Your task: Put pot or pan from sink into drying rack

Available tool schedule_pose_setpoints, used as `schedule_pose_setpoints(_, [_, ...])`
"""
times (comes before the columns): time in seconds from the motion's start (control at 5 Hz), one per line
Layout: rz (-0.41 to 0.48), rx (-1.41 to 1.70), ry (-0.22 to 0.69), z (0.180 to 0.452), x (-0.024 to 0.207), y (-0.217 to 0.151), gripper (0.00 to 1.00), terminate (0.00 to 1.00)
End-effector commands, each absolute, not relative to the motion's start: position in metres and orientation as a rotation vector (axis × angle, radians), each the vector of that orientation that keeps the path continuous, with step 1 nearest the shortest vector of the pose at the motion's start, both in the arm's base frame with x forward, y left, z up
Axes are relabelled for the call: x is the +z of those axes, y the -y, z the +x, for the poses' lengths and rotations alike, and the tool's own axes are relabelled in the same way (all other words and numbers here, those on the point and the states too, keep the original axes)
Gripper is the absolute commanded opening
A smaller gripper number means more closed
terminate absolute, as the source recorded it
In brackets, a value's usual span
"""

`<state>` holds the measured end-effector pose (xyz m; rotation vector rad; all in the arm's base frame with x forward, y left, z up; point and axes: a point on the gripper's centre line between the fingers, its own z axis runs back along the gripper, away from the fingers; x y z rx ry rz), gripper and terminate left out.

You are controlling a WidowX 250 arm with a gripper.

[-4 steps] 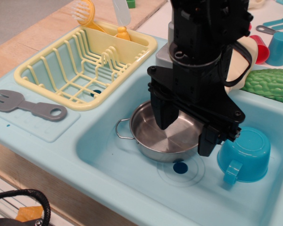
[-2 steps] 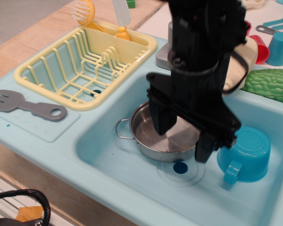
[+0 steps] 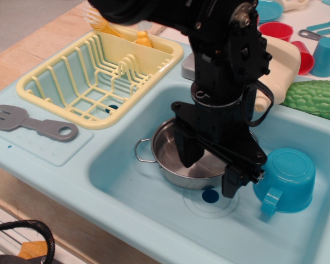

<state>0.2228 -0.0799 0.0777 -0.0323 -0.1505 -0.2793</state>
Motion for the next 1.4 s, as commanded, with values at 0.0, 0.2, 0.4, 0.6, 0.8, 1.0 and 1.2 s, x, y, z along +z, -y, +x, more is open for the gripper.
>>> schedule_pose_setpoints(0.0, [-0.055, -0.302, 0.183, 0.235, 0.070, 0.077, 1.00, 0.00])
schedule_pose_setpoints(0.2, [-0.056, -0.295, 0.192, 0.234, 0.069, 0.078, 0.00, 0.00])
schedule_pose_setpoints(0.4, [-0.059, -0.290, 0.205, 0.233, 0.067, 0.078, 0.00, 0.00])
schedule_pose_setpoints(0.6, [-0.057, -0.283, 0.215, 0.230, 0.067, 0.079, 0.00, 0.00])
schedule_pose_setpoints(0.8, [-0.019, -0.291, 0.246, 0.226, 0.076, 0.083, 0.00, 0.00])
schedule_pose_setpoints(1.0, [0.037, -0.276, 0.284, 0.214, 0.089, 0.088, 0.00, 0.00])
schedule_pose_setpoints(1.2, [0.081, -0.270, 0.306, 0.204, 0.100, 0.092, 0.00, 0.00])
